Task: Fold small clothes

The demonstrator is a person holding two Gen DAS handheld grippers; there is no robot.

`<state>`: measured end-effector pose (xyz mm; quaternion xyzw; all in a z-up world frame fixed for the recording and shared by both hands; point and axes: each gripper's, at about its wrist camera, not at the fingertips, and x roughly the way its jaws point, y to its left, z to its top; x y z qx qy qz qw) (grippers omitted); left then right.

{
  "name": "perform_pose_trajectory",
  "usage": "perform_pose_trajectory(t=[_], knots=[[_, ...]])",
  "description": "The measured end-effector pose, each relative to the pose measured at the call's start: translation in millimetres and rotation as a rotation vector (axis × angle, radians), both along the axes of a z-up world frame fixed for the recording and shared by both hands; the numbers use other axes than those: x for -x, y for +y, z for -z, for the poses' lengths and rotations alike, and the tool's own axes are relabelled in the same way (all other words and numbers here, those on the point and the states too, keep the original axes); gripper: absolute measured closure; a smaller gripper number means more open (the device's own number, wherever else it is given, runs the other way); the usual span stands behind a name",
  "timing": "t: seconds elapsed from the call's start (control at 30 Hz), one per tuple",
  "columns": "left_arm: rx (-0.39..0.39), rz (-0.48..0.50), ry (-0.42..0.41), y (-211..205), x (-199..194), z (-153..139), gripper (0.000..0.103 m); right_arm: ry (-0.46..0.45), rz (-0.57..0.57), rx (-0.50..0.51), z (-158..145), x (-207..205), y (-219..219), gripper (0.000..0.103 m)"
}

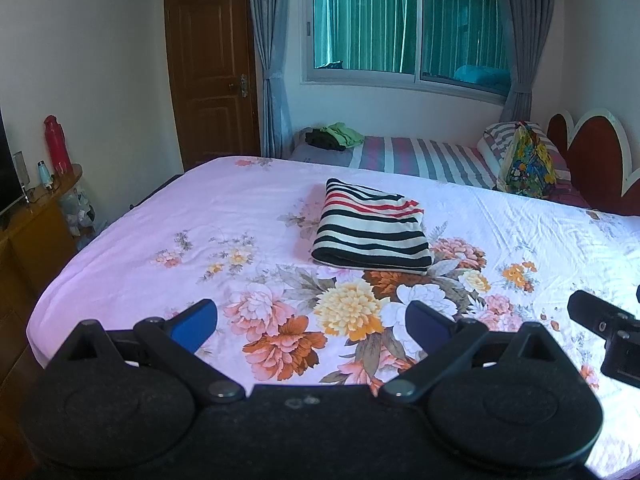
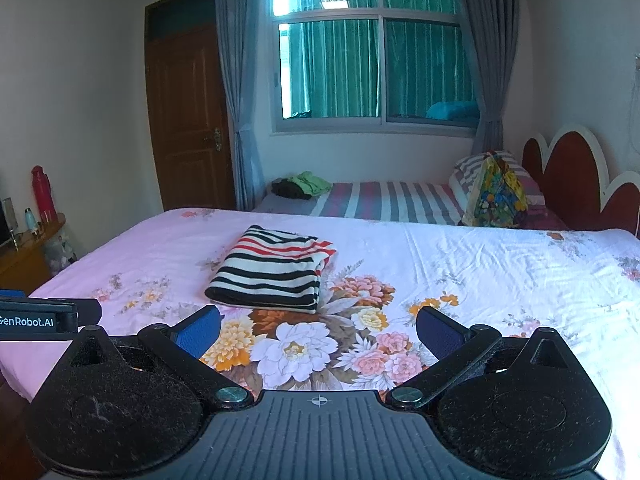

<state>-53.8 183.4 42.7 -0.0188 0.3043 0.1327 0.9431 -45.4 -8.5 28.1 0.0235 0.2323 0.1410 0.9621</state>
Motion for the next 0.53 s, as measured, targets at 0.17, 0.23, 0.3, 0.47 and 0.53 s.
perform_pose_trajectory(t=[0.17,0.23,0.3,0.47,0.53], knots=[[0.004,-0.001,0.008,-1.1,-1.2,5.6,0.003,0.005,-0.007,0.003,2.5,-1.7,3.3,0.0],[0.007,0.004,0.017,-1.6,-2.8,8.9,0.003,0.01,-0.012,0.002,4.3,-3.9,4.8,0.0],[0.013,0.014,0.024,-0.9,-7.2,12.4,0.003,0.015,-0.014,0.004,5.8,-6.1,6.5,0.0],[0.092,0.111,-0.04,7.0,-8.6,18.7,0.003,0.03,-0.02,0.007,10.9,-16.2,9.6,0.0],[0.167,0.136,-0.081,14.5,-10.4,21.3,0.003,0.038,-0.017,0.016,14.8,-21.7,10.6,0.0]])
